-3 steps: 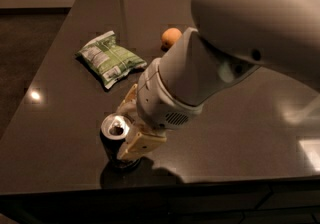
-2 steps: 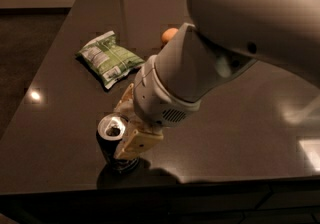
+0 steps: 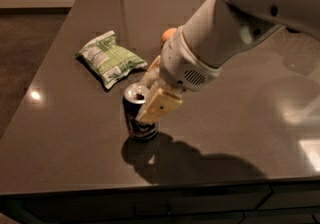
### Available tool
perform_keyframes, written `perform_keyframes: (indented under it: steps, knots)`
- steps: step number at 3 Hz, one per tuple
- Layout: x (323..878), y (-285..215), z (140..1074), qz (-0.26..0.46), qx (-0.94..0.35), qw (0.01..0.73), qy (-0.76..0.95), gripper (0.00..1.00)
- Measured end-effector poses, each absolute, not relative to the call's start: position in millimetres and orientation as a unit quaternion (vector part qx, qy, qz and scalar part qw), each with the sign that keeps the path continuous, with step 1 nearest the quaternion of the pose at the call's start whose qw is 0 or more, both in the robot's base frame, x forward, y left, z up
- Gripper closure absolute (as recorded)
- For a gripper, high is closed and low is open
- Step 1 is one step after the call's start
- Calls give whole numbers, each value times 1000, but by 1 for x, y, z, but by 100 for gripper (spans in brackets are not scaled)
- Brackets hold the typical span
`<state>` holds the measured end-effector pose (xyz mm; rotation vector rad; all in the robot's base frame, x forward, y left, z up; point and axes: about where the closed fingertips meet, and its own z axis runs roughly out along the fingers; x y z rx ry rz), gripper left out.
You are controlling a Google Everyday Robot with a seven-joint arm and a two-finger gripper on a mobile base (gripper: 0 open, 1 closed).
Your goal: Move pepsi can near orange
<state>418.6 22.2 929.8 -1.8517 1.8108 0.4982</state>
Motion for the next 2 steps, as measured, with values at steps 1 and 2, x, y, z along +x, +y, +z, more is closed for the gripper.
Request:
perform_keyframes:
  steps: [1, 2]
  knots:
    - [466, -4, 932, 174, -635, 262, 706, 100]
    - [513, -28, 941, 155, -583, 285, 745, 100]
